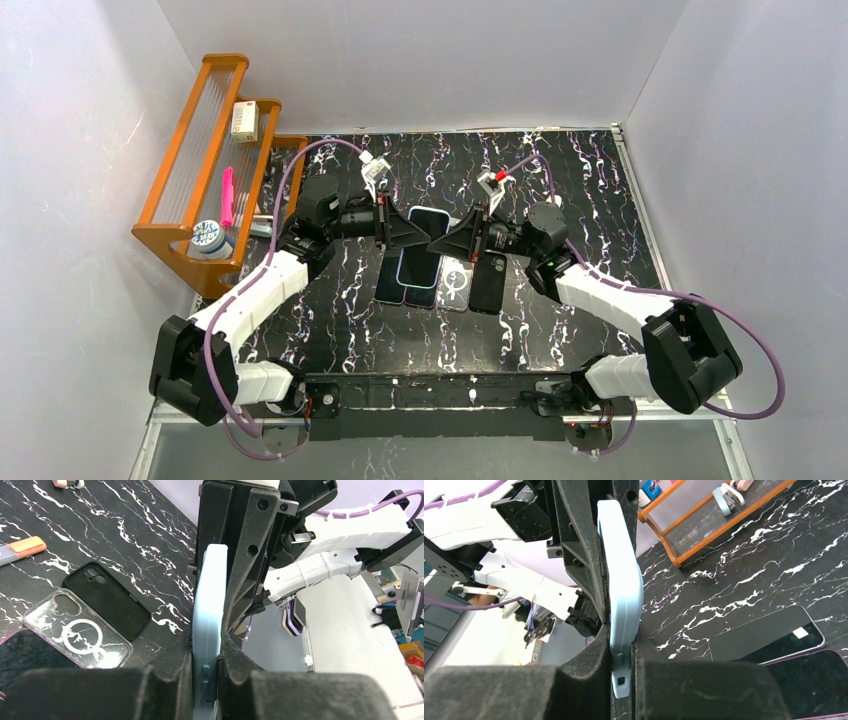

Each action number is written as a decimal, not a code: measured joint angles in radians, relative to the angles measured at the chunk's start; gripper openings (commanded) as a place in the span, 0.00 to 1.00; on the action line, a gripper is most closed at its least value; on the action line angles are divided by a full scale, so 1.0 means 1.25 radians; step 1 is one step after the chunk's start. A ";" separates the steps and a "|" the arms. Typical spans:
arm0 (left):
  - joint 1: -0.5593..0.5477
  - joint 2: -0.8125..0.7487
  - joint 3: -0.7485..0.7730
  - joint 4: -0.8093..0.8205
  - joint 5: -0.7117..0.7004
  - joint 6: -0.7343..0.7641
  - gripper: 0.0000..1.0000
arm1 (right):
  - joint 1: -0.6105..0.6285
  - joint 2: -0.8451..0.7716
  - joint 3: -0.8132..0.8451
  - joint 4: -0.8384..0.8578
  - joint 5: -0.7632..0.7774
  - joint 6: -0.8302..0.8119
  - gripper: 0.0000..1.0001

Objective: Take the phone out of the phone case
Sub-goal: Adjust the phone, then remove the phone case from the phone.

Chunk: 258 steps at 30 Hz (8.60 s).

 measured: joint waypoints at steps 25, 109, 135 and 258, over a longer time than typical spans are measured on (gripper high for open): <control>0.001 -0.017 -0.023 0.086 -0.153 -0.136 0.00 | 0.004 -0.076 -0.072 -0.085 -0.054 -0.335 0.70; 0.016 0.009 -0.034 0.162 -0.050 -0.216 0.00 | 0.005 0.029 0.125 -0.426 -0.240 -0.766 0.01; -0.033 -0.064 -0.114 0.163 -0.503 -0.236 0.00 | 0.009 -0.074 -0.109 -0.064 0.233 -0.375 0.73; -0.030 -0.149 -0.322 0.330 -0.695 -0.675 0.00 | 0.117 0.269 -0.131 0.599 0.192 -0.038 0.19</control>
